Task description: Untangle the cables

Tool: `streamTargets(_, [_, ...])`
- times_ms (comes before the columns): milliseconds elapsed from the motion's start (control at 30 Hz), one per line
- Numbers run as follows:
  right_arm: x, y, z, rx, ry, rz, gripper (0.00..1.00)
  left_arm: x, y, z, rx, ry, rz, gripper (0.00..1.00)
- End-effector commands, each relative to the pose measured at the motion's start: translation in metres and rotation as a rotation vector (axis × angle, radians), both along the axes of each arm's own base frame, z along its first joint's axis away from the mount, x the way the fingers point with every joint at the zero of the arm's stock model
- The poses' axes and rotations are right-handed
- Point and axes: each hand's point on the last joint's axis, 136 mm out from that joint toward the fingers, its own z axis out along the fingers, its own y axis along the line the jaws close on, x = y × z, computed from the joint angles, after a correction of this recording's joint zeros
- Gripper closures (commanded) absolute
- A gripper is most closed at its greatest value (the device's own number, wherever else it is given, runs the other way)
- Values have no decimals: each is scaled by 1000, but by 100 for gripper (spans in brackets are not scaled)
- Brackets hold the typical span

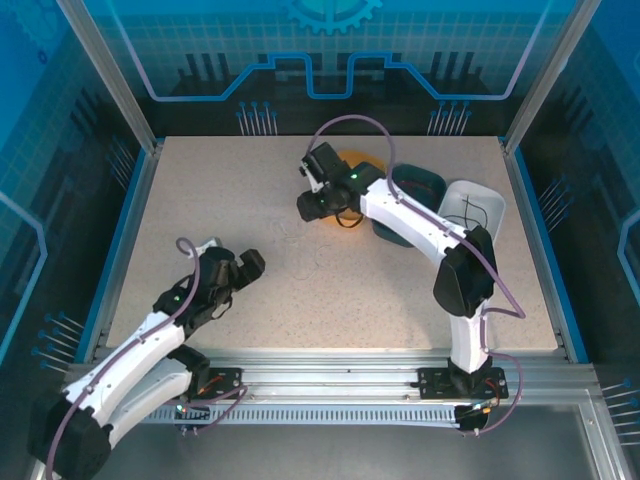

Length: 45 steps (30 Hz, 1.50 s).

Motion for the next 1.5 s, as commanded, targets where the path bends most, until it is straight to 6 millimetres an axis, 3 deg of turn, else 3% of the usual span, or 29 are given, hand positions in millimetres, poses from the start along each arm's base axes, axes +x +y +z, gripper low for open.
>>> streamTargets(0, [-13,9,-23,-77,28,-3,46,-15,26,-13,21,25,134,1])
streamTargets(467, [-38,67,-93,-147,143,50,29,-27,34,-21,-33,5,187,1])
streamTargets(667, [-31,70,-112,-183,157,13,31,-27,34,-22,-35,7,190,1])
streamTargets(700, [-31,70,-125,-198,174,9,31,-27,34,-21,-38,4,192,1])
streamTargets(867, [-27,75,-142,-206,188,-9,35,-27,34,-23,-38,7,194,1])
streamTargets(1033, [-21,73,-156,-238,190,-26,49,-28,35,-25,-34,14,196,1])
streamTargets(1167, [-20,67,-161,-264,191,-37,67,-29,36,-25,-29,17,195,1])
streamTargets(1367, [-22,59,-147,-265,172,-39,93,-28,36,-24,-30,12,198,1])
streamTargets(1467, [-24,58,-132,-241,152,-40,100,-28,36,-25,-31,10,200,1])
